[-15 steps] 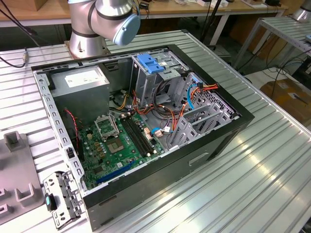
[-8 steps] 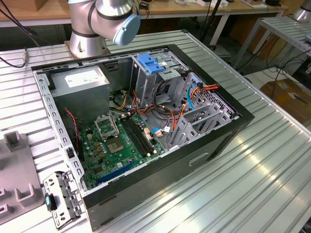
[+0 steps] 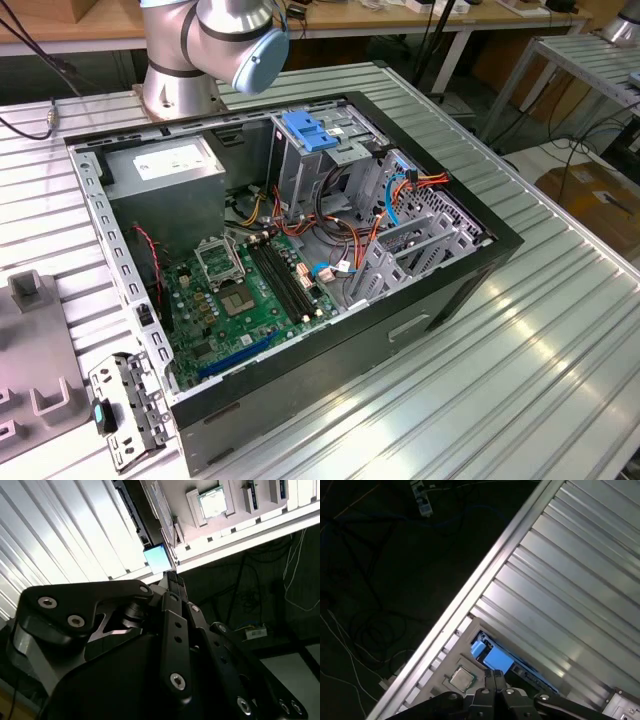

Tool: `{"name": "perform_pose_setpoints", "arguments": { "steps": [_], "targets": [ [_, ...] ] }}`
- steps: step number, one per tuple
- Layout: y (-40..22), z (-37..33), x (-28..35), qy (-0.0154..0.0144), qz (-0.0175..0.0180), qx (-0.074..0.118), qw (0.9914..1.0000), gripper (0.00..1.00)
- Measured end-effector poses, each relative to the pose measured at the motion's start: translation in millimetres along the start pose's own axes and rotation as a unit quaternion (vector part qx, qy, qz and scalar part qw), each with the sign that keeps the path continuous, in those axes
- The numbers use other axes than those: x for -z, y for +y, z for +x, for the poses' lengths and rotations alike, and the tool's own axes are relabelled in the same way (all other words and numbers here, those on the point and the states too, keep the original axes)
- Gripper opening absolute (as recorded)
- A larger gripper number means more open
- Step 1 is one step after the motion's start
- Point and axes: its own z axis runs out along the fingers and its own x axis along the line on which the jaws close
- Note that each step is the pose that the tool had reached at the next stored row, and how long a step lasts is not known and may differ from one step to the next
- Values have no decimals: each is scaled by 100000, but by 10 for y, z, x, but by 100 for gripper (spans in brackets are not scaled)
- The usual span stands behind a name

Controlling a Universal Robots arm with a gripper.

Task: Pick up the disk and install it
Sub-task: 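Pick up the disk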

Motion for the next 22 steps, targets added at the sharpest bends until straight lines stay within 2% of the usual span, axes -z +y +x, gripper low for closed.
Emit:
{"name": "perform_pose_setpoints", "arguments": {
  "steps": [4,6,7,10,15,17,22],
  "targets": [
    [1,0,0,147,-4,3016,99954,11],
    [0,0,0,219,-7,4630,99893,11],
    [0,0,0,291,-10,6090,99814,11],
    [1,0,0,403,-15,8439,99642,11],
    [0,0,0,544,-20,11444,99342,11],
    [1,1,0,569,-19,11890,99289,11],
    [1,0,0,573,-20,11949,99282,11]
  ]
}}
